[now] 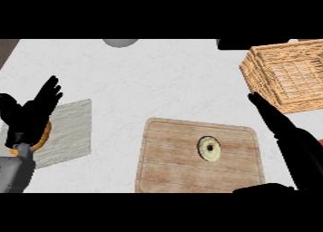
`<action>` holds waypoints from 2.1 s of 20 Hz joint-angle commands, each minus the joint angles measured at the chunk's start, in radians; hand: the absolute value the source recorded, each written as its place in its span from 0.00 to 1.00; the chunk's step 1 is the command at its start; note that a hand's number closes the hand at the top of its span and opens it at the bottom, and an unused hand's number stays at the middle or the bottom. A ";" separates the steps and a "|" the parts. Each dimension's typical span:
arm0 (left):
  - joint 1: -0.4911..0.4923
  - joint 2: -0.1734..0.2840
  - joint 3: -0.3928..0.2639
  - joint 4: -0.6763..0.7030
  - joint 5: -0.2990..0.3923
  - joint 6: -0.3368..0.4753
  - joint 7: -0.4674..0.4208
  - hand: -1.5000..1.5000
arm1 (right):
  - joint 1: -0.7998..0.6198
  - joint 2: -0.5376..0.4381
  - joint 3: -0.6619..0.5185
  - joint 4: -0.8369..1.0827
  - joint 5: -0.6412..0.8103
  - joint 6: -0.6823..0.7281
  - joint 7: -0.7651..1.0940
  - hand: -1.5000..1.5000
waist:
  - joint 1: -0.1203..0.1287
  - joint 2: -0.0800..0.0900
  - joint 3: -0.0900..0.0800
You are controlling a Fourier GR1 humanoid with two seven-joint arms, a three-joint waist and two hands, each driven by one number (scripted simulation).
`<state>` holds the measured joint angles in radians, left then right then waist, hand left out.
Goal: Pick the cupcake from the cutting board and place it in the basket
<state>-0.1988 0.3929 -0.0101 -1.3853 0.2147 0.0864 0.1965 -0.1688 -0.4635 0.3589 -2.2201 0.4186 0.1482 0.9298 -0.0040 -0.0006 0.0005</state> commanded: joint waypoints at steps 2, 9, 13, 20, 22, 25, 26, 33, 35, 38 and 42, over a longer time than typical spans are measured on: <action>-0.028 -0.003 0.025 0.035 -0.010 -0.025 0.002 0.50 | -0.003 0.131 0.047 0.150 0.157 -0.121 -0.094 0.00 | 0.007 0.001 0.000; 0.041 0.004 0.064 -0.069 -0.003 -0.047 0.031 0.50 | -0.020 0.217 0.040 0.383 0.188 -0.143 -0.204 0.00 | 0.012 0.000 0.000; 0.001 -0.053 0.033 0.015 -0.069 -0.033 -0.015 0.50 | 0.045 0.263 0.095 0.444 0.249 -0.159 -0.228 0.00 | 0.005 0.001 -0.001; -0.034 -0.068 0.079 0.057 -0.088 -0.061 -0.014 0.50 | 0.130 0.215 0.000 0.483 0.218 -0.116 -0.396 0.00 | 0.000 0.001 0.000; -0.028 -0.051 0.097 -0.031 -0.071 -0.074 0.078 0.50 | 0.096 0.264 0.027 0.400 0.252 -0.059 -0.284 0.00 | 0.003 -0.001 -0.001; 0.015 -0.089 0.097 -0.032 -0.094 -0.090 0.026 0.50 | 0.124 0.253 -0.041 0.472 0.235 -0.074 -0.426 0.00 | 0.004 0.000 0.000; -0.024 -0.057 0.147 0.080 -0.080 -0.133 -0.034 0.50 | 0.113 0.276 -0.028 0.444 0.250 -0.059 -0.376 0.00 | 0.002 0.001 -0.001; -0.028 -0.093 0.116 -0.048 -0.128 -0.080 0.077 0.50 | 0.151 0.319 -0.001 0.454 0.254 -0.067 -0.463 0.00 | 0.005 0.000 0.000; 0.052 -0.141 0.094 -0.056 -0.152 -0.070 0.015 0.50 | 0.217 0.316 0.019 0.377 0.263 -0.055 -0.445 0.00 | 0.004 -0.001 0.000; 0.064 -0.105 0.144 -0.026 -0.123 -0.131 -0.020 0.50 | 0.204 0.308 0.016 0.454 0.323 -0.066 -0.479 0.00 | 0.005 0.000 -0.001; -0.059 -0.101 0.151 0.043 -0.140 -0.126 0.020 0.50 | 0.075 0.353 -0.031 0.507 0.339 -0.010 -0.381 0.00 | 0.003 0.001 -0.001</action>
<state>-0.2134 0.2871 0.1307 -1.3792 0.0842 -0.0290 0.2187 -0.0095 -0.1449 0.3452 -1.7425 0.7300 0.0932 0.4692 -0.0007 -0.0001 0.0001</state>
